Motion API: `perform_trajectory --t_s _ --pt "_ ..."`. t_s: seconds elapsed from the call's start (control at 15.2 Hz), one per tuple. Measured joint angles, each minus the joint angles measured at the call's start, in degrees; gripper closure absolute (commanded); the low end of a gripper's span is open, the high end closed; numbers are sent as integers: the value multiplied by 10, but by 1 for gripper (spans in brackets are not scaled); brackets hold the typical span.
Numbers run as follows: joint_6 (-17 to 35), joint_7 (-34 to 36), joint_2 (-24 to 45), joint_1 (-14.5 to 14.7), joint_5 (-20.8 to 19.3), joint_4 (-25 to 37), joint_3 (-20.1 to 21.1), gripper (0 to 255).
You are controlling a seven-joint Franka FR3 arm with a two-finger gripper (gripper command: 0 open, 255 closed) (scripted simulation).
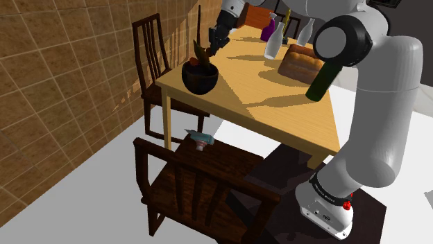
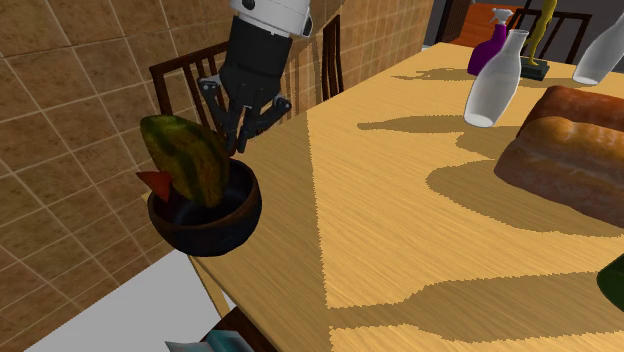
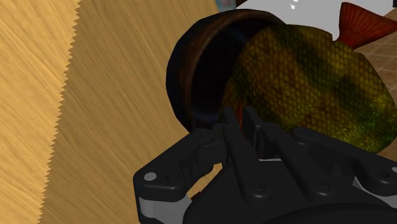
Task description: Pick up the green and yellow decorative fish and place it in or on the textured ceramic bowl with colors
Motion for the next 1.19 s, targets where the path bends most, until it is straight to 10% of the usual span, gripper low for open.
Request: perform_trajectory --t_s 0.07,0.13,1.19 --pt "0 0 0 0 0 0 0 255" --pt "0 0 0 0 0 0 0 0" --pt "-85 16 30 -33 7 115 0 0"
